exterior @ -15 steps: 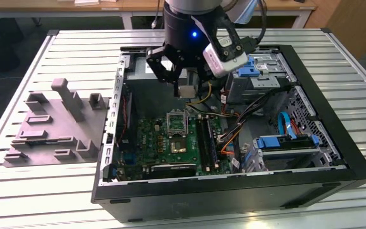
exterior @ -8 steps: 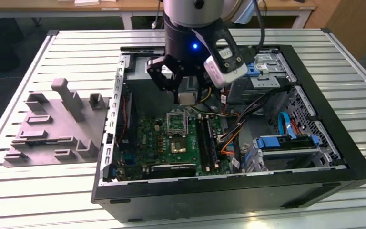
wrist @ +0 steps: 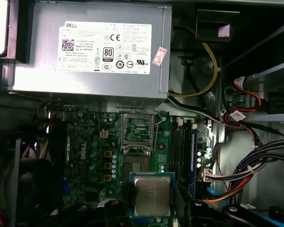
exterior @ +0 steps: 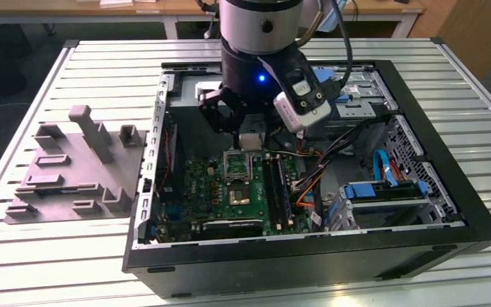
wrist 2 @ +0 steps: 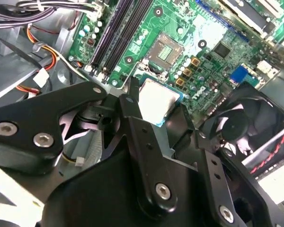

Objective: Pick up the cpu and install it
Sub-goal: 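Place the cpu into insertion slot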

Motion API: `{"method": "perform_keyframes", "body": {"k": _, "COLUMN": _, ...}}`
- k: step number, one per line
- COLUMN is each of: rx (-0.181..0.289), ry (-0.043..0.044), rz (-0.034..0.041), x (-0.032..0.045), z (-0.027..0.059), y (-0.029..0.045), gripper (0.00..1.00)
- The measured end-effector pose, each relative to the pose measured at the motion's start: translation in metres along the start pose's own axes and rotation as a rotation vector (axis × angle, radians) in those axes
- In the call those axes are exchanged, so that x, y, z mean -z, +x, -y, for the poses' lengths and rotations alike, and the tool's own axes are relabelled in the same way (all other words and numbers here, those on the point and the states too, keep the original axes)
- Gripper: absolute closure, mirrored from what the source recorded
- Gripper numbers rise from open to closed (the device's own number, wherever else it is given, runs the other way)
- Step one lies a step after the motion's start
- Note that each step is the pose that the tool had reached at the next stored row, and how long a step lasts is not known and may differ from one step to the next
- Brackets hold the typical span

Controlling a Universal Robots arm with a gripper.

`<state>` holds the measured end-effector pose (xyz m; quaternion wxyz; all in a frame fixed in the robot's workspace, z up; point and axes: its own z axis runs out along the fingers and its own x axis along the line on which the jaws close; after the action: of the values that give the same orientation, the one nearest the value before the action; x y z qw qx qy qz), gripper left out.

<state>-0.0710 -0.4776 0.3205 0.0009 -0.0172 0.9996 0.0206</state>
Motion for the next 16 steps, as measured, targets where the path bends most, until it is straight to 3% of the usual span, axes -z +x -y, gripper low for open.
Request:
{"method": "perform_keyframes", "body": {"k": 7, "rx": 0.001, "ry": 0.0, "rz": -0.001, "x": -0.0127, "z": 0.0005, "y": 0.0038, "gripper": 0.53}}
{"method": "perform_keyframes", "body": {"k": 13, "rx": 0.0, "ry": -0.0006, "rz": -0.0155, "x": -0.0221, "z": 0.0007, "y": 0.0107, "gripper": 0.53}}
{"method": "perform_keyframes", "body": {"k": 16, "rx": 0.0, "ry": -0.0007, "rz": -0.0205, "x": -0.0262, "z": 0.0008, "y": 0.0108, "gripper": 0.53}}
